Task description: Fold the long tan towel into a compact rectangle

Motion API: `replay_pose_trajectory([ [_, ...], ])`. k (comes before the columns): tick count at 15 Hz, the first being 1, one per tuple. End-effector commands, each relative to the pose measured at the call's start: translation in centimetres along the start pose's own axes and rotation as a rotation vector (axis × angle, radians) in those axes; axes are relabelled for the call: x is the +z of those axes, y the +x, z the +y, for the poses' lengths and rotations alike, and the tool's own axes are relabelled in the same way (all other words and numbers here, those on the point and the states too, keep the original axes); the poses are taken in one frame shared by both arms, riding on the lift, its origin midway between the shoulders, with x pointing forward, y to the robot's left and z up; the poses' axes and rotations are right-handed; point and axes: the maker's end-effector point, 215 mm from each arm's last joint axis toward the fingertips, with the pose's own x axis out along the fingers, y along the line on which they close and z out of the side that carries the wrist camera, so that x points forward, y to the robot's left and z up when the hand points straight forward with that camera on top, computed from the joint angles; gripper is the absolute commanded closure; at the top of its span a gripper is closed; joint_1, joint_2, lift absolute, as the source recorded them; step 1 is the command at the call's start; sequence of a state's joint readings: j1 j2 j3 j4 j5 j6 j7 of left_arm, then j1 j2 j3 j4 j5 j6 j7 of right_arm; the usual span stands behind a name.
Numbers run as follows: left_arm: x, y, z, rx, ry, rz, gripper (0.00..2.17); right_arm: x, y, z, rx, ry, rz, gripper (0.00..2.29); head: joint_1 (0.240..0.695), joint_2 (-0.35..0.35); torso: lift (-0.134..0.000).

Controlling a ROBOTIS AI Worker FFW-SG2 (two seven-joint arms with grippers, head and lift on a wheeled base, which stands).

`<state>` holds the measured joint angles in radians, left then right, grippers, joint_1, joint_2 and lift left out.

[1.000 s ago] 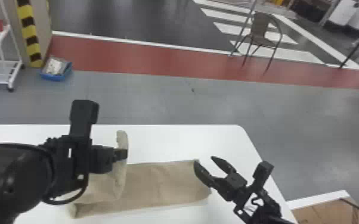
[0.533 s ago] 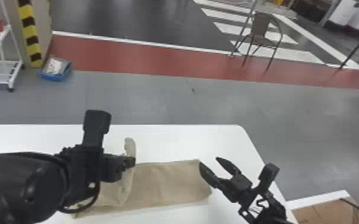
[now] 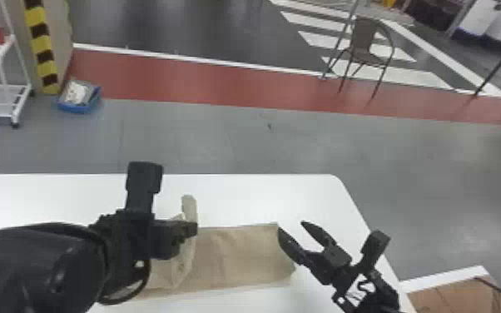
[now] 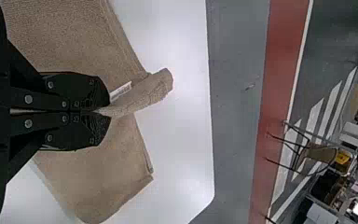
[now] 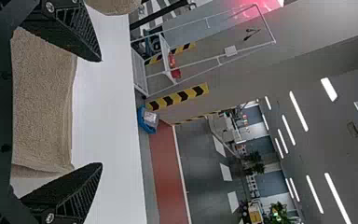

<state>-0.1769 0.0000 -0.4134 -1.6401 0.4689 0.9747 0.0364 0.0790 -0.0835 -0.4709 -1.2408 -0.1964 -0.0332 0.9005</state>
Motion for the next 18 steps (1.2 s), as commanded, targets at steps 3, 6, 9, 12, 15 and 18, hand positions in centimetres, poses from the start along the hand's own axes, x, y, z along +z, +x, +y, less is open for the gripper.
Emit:
replay_pose_trajectory([
  [3, -1.6, 1.2, -1.5, -0.018, 0.022, 0.026, 1.53, 0.1, -0.4, -0.2, -0.004, 0.008, -0.01, 0.09, 0.695, -0.35, 0.0],
  [6, -2.0, 1.4, -2.1, -0.022, 0.038, 0.036, 1.53, 0.1, -0.5, -0.2, 0.0, 0.011, -0.01, 0.09, 0.695, -0.35, 0.0],
  [9, -2.0, 1.4, -2.4, -0.028, 0.039, 0.035, 0.98, -0.2, -0.6, -0.1, 0.001, 0.021, -0.008, 0.09, 0.695, -0.35, 0.0],
  [12, -2.3, 1.3, -3.5, -0.07, 0.021, 0.04, 0.0, -0.7, -0.9, 0.3, 0.002, 0.035, 0.001, 0.09, 0.695, -0.35, 0.0],
  [15, -2.6, 1.0, -4.6, -0.11, 0.007, 0.048, 0.03, -1.2, -0.5, 1.6, 0.018, 0.059, 0.011, 0.09, 0.695, -0.35, 0.0],
  [18, -2.9, -1.2, -4.9, -0.123, -0.01, 0.064, 0.03, -2.5, 0.8, 4.4, 0.048, 0.078, 0.04, 0.11, 0.695, -0.35, 0.0],
])
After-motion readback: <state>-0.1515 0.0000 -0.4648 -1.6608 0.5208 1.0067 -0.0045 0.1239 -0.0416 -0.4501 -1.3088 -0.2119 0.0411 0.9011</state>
